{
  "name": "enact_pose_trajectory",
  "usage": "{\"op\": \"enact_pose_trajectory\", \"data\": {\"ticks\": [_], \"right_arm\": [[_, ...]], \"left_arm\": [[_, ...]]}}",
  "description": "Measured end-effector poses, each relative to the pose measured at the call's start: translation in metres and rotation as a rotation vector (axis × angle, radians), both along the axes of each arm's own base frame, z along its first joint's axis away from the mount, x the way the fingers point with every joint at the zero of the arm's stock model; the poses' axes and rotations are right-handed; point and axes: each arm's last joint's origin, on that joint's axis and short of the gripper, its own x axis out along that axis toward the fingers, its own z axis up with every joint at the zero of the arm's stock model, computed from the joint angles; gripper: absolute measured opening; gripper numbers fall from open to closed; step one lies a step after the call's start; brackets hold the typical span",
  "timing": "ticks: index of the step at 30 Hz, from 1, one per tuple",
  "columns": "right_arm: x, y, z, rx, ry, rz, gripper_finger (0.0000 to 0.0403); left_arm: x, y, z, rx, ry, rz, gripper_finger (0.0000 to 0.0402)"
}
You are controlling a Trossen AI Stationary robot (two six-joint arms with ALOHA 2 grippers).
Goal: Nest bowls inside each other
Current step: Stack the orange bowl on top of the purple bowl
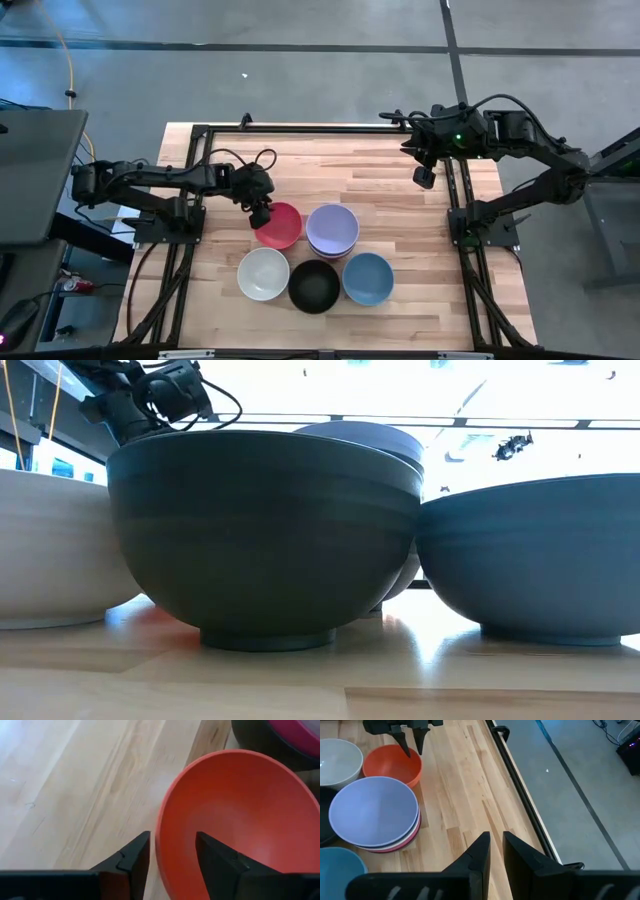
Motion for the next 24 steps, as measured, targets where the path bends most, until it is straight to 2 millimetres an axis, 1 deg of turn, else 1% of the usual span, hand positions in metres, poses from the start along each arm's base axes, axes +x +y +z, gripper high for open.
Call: {"op": "enact_pose_trajectory", "data": {"ticks": [4, 7, 24], "right_arm": [[0.0, 0.0, -0.0001, 0.001, 0.0, -0.001, 0.0042], [0.0, 0.0, -0.0001, 0.001, 0.0, -0.001, 0.0042], [0.0, -0.0001, -0.0001, 0.001, 0.001, -0.001, 0.0041]], "left_arm": [[-0.0003, -0.0002, -0.0002, -0.008, 0.002, 0.005, 0.0116], [-0.0003, -0.0002, -0.0002, -0.009, 0.002, 0.007, 0.0102], [0.004, 0.0003, -0.0059, -0.042, 0.009, -0.012, 0.01]]}}
